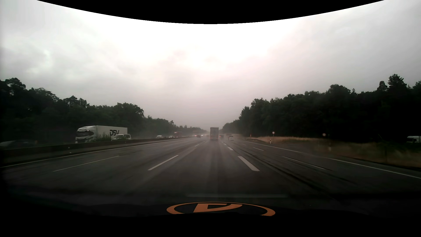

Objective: Follow the waypoints while adhering to traffic rules and regulations

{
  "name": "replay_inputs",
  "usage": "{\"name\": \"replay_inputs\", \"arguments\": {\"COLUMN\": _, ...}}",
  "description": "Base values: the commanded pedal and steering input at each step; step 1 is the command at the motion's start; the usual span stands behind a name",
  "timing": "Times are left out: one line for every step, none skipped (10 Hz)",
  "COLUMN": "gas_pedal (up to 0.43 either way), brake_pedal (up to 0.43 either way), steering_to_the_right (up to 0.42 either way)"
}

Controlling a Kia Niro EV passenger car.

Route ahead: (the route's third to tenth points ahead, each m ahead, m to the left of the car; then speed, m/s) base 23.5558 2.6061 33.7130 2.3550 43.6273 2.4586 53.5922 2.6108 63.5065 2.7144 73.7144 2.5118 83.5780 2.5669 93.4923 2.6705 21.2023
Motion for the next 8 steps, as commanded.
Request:
{"name": "replay_inputs", "arguments": {"gas_pedal": 0.138, "brake_pedal": 0.000, "steering_to_the_right": -0.001}}
{"name": "replay_inputs", "arguments": {"gas_pedal": 0.138, "brake_pedal": 0.000, "steering_to_the_right": -0.001}}
{"name": "replay_inputs", "arguments": {"gas_pedal": 0.138, "brake_pedal": 0.000, "steering_to_the_right": -0.001}}
{"name": "replay_inputs", "arguments": {"gas_pedal": 0.138, "brake_pedal": 0.000, "steering_to_the_right": -0.001}}
{"name": "replay_inputs", "arguments": {"gas_pedal": 0.138, "brake_pedal": 0.000, "steering_to_the_right": -0.002}}
{"name": "replay_inputs", "arguments": {"gas_pedal": 0.138, "brake_pedal": 0.000, "steering_to_the_right": -0.001}}
{"name": "replay_inputs", "arguments": {"gas_pedal": 0.138, "brake_pedal": 0.000, "steering_to_the_right": -0.002}}
{"name": "replay_inputs", "arguments": {"gas_pedal": 0.138, "brake_pedal": 0.000, "steering_to_the_right": -0.002}}
